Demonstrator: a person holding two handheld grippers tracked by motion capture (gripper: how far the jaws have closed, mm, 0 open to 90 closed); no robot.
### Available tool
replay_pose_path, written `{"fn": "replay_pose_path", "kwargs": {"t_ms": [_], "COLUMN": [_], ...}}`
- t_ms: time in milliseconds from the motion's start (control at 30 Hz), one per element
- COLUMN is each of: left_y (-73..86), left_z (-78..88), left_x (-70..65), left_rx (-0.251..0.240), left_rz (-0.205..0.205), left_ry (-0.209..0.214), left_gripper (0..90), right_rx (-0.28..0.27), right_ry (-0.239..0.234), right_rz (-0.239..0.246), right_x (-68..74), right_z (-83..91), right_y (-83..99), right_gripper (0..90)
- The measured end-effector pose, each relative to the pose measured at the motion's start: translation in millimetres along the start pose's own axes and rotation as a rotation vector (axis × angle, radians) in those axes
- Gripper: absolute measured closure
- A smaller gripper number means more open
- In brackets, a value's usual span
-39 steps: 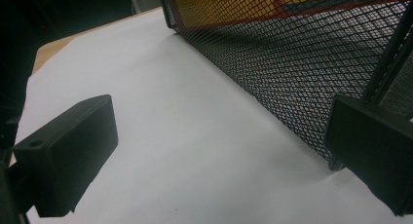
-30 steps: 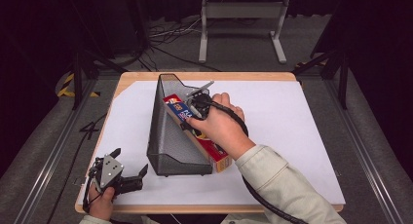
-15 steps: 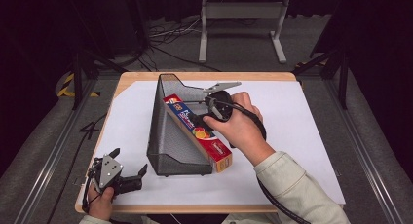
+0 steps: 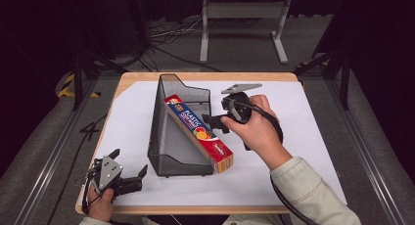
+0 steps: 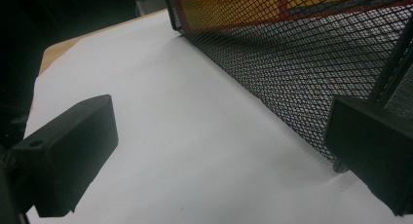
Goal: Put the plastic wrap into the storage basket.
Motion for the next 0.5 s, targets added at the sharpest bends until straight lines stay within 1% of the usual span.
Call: {"fn": "replay_pose_path", "kwargs": {"t_ms": [233, 267, 300, 333, 400, 433, 467, 500], "left_y": [0.0, 0.0, 0.2, 0.3, 0.4, 0.4, 0.5, 0.6], "left_z": [-0.6, -0.6, -0.8, -0.7, -0.6, -0.6, -0.7, -0.7], "left_x": [-0.5, -0.5, -0.7, -0.8, -0.5, -0.5, -0.5, -0.5], "left_rx": [0.002, 0.002, 0.003, 0.005, 0.006, 0.006, 0.006, 0.006], "left_rz": [-0.004, -0.004, -0.004, -0.005, -0.003, -0.003, -0.002, -0.002], "left_ry": [0.000, 0.000, 0.001, 0.000, 0.000, 0.000, 0.000, 0.000], "left_gripper": [0.0, 0.0, 0.0, 0.0, 0.0, 0.0, 0.0, 0.0], "right_rx": [0.003, 0.003, 0.000, -0.004, 0.000, 0.000, 0.010, 0.011], "right_ry": [0.019, 0.019, 0.022, 0.028, 0.039, 0.039, 0.048, 0.051], "right_rz": [-0.007, -0.007, -0.011, -0.013, -0.008, -0.008, 0.010, 0.016], "right_x": [-20.4, -20.4, -23.1, -29.4, -34.0, -34.0, -38.3, -40.2], "right_z": [22.3, 22.3, 26.2, 35.0, 41.6, 41.6, 49.0, 52.5], "right_y": [3.0, 3.0, 3.2, 4.0, 5.2, 5.2, 6.6, 6.9], "right_gripper": [17.8, 17.8, 17.8, 17.6, 17.6, 17.6, 17.3, 17.2]}}
Point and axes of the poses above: each handheld gripper's, and its own axes: z roughly backward along the jaws, y roughly out of its underside, x roughly to its left, the point moved 4 cm from there along -z, roughly forward along the jaws, and after that the axes turned 15 degrees about -x, right-handed, at the moved point
